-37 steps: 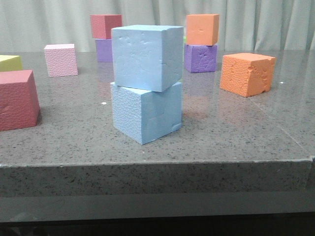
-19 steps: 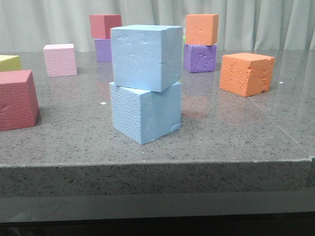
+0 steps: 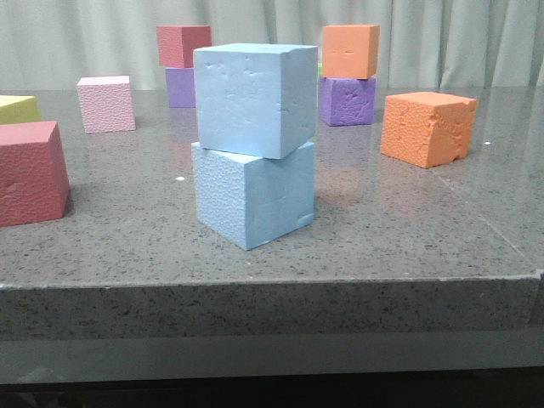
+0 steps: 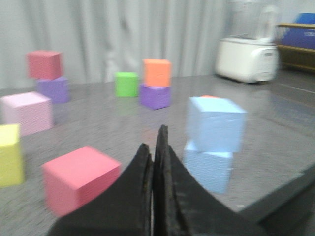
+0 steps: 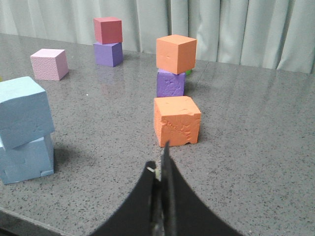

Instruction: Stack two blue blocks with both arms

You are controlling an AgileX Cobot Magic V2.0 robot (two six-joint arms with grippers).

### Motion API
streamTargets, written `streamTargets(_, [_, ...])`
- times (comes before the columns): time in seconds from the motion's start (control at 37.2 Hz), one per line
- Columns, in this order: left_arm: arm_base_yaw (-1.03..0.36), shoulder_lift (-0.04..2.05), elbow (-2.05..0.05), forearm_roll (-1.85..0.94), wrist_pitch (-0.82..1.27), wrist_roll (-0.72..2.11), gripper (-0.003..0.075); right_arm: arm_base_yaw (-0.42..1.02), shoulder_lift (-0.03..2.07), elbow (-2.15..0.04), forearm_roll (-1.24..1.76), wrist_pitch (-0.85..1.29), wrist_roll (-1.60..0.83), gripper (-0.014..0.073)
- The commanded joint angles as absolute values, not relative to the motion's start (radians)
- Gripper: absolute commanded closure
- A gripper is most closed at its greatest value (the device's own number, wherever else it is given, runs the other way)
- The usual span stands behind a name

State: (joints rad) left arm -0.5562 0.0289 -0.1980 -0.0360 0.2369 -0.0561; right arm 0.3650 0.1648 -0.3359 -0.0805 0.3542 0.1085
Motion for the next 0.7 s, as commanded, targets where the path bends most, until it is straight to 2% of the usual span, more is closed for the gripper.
streamTargets(0.0, [-0.460, 0.038, -0.189, -0.044, 0.141, -0.079, 0.0741, 0.357, 0.177, -0.362, -0.081, 0.277, 0.110, 0.0662])
streamTargets(0.38, [-0.095, -0.019, -0.055, -0.031, 0.141, -0.077, 0.0741, 0.357, 0.177, -0.362, -0.081, 0.277, 0.110, 0.0662])
streamTargets(0.51, [-0.032, -0.025, -0.022, -0.031, 0.114, -0.077, 0.0741, 0.357, 0.177, -0.362, -0.081, 0.277, 0.110, 0.0662])
streamTargets(0.67, [-0.022, -0.025, 0.010, -0.031, 0.072, -0.077, 0.0741, 0.357, 0.177, -0.362, -0.081, 0.277, 0.110, 0.0662])
